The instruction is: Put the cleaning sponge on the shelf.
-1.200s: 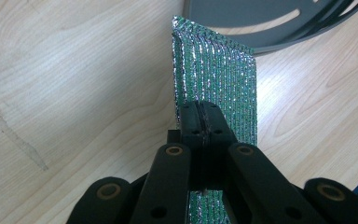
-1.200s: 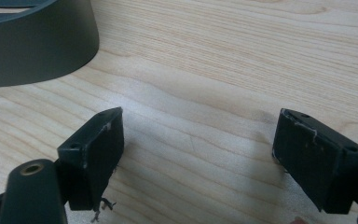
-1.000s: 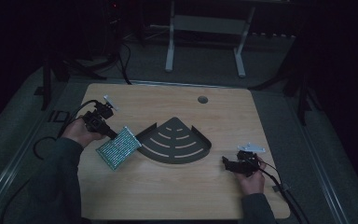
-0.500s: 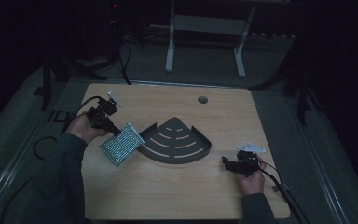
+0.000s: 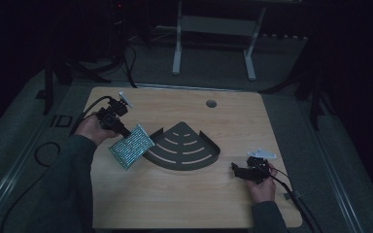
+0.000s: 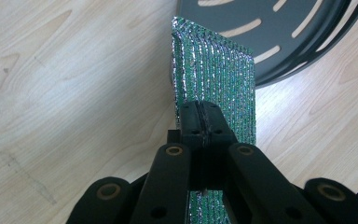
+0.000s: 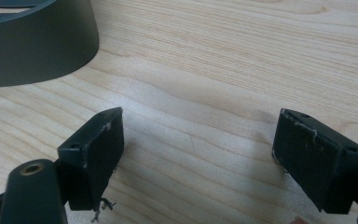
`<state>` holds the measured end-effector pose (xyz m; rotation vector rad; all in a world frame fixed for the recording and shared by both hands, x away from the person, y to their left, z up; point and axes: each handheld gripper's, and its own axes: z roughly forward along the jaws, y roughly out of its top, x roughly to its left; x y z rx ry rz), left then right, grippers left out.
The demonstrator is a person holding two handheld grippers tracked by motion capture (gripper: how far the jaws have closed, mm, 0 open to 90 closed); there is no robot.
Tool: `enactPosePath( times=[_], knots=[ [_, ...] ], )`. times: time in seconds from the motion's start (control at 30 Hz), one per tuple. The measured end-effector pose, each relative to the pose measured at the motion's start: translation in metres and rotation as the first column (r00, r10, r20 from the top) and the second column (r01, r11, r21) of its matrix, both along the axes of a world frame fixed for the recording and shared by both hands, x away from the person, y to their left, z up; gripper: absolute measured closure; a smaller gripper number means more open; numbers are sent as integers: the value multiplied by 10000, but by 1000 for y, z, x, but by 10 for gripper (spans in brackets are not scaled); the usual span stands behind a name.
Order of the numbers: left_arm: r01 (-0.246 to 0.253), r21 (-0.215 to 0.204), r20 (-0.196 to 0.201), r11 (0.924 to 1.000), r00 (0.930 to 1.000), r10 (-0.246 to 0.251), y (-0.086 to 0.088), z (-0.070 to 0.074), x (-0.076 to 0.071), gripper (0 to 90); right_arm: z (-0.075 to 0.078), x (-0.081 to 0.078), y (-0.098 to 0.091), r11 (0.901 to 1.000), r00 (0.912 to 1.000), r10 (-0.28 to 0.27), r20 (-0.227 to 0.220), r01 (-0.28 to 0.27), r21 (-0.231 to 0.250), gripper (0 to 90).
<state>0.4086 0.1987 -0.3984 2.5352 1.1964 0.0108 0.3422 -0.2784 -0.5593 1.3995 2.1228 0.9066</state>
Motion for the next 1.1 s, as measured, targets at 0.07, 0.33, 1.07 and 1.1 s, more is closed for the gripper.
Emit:
enactPosePath(
  times=[0.07,0.33,1.07,1.1],
  knots=[
    [25,70,4,10000,10000,-25,-3,1,2,900,0,0,0,10000,10000,0,0,0,-1,161],
    [211,198,76,9996,9997,-212,-15,4,6,900,0,0,0,10000,10000,0,2,0,-2,161],
    [333,383,158,9987,9993,-339,-42,4,21,900,0,0,0,10000,10000,9,1,-9,1,161],
    [349,409,169,9986,9992,-357,-44,4,22,900,0,0,0,10000,10000,7,1,-7,3,161]
  ],
)
